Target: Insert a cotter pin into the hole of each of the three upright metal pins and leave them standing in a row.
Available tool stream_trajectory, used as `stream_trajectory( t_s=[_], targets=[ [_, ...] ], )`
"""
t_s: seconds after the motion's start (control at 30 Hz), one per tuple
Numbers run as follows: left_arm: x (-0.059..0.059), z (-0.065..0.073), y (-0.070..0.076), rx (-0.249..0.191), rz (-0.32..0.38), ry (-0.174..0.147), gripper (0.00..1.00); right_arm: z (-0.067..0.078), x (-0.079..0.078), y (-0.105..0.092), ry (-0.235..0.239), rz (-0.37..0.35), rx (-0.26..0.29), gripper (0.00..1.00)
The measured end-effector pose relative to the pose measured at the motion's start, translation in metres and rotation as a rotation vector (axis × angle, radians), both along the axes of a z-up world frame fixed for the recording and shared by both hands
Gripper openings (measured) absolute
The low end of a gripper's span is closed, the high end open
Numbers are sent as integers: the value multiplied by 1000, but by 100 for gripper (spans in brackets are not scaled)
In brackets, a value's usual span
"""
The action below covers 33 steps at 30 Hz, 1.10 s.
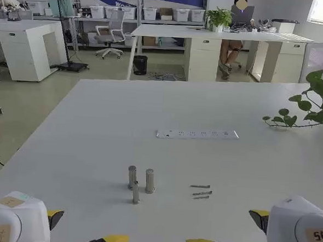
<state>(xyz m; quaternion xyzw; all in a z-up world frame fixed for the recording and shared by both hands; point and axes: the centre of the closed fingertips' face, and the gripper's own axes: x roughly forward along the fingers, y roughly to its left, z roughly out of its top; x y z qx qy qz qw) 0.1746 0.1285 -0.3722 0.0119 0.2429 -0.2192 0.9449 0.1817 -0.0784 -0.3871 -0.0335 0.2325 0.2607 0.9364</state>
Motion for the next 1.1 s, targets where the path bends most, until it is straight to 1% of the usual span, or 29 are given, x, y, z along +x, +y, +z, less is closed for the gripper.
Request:
stream_trajectory(
  t_s=[0.23,0.37,0.5,0.93,1.1],
  targets=[
    [0,-1,1,3,2,2,79,1,1,2,-11,4,2,85],
    [0,0,2,1,6,-3,79,1,1,3,-8,3,8,85],
    [0,-1,3,2,9,0,79,0,0,3,-7,7,8,85],
    [-1,-3,-1,-5,3,4,79,-3,-2,3,1,3,12,86],
    [-1,-2,-1,2,-2,4,80,-3,-2,2,-1,-1,11,88]
  ],
)
